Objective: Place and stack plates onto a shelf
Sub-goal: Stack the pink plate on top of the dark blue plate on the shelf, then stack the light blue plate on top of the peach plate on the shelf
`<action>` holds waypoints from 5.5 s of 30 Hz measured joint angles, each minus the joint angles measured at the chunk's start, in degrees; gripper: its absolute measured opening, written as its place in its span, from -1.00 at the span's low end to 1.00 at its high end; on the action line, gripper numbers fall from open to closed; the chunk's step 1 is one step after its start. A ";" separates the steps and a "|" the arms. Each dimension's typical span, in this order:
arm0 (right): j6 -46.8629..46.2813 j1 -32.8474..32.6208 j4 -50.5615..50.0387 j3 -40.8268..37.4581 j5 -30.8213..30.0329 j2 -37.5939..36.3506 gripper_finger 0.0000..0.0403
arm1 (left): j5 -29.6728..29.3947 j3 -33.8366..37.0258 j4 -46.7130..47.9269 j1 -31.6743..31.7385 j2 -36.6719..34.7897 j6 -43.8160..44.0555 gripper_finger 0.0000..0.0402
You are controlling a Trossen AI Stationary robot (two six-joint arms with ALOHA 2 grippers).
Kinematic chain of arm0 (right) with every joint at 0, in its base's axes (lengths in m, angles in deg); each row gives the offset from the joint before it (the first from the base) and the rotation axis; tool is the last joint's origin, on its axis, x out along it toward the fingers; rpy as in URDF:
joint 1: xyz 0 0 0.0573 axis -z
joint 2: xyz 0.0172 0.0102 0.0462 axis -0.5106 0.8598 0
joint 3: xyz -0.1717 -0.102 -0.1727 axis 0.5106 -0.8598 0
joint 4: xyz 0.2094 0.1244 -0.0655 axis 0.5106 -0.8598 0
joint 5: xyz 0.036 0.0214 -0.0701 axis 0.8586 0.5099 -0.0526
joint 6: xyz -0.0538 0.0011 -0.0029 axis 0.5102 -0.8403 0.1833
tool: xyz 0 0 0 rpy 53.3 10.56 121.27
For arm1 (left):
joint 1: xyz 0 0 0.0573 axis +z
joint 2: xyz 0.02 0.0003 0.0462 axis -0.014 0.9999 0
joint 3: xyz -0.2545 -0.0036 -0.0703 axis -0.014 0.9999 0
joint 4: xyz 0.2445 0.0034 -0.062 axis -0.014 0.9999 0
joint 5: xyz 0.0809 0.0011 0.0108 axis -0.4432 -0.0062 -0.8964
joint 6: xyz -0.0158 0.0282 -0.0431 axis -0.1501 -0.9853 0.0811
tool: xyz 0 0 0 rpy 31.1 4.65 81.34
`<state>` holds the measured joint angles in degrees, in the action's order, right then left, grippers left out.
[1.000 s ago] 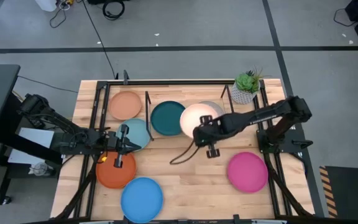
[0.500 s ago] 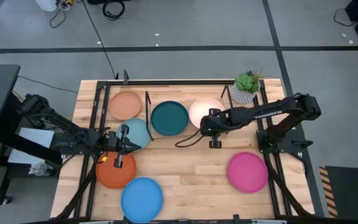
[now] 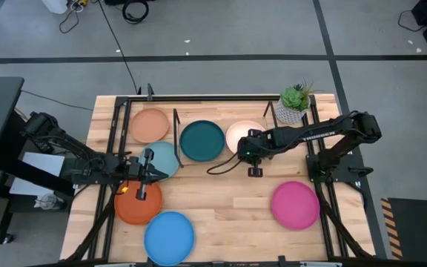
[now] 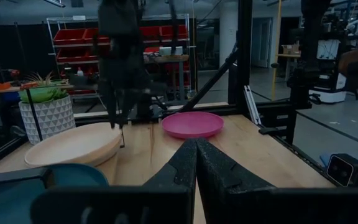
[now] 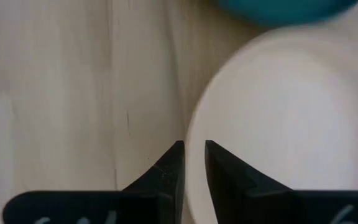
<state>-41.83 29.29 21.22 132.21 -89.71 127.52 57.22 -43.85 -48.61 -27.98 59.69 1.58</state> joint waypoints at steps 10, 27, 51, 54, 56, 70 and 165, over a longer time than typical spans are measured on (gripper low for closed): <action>-4.99 -3.78 -1.44 1.49 -6.58 0.35 -0.65 | 0.00 0.00 -0.09 0.00 -0.02 -0.05 -0.92; -5.47 -3.66 6.02 -6.22 -10.71 0.39 -0.65 | 0.00 0.00 -0.09 0.00 -0.02 -0.09 -0.92; -35.22 -22.55 -1.54 2.18 7.07 6.91 -0.65 | -1.07 0.00 -0.63 0.00 -0.02 -2.96 -0.92; -42.96 -25.43 -2.49 2.33 12.37 8.07 -0.65 | -1.07 -0.01 -0.91 0.00 -0.01 -4.81 -0.92; -47.22 -27.03 -3.21 2.28 15.39 8.60 -0.62 | -1.05 0.00 -0.82 0.00 0.00 -6.29 -0.92; -63.89 -30.97 -11.07 2.16 21.18 12.60 -0.21 | -1.05 -0.02 -2.93 0.00 0.00 -22.23 -0.92; 21.77 -5.15 0.99 30.04 -6.63 24.68 -0.52 | -1.01 -0.01 -5.14 -0.01 0.00 4.42 -0.92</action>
<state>-20.06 24.14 22.21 162.25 -96.34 152.20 56.22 -43.86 -53.75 -27.99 59.69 6.00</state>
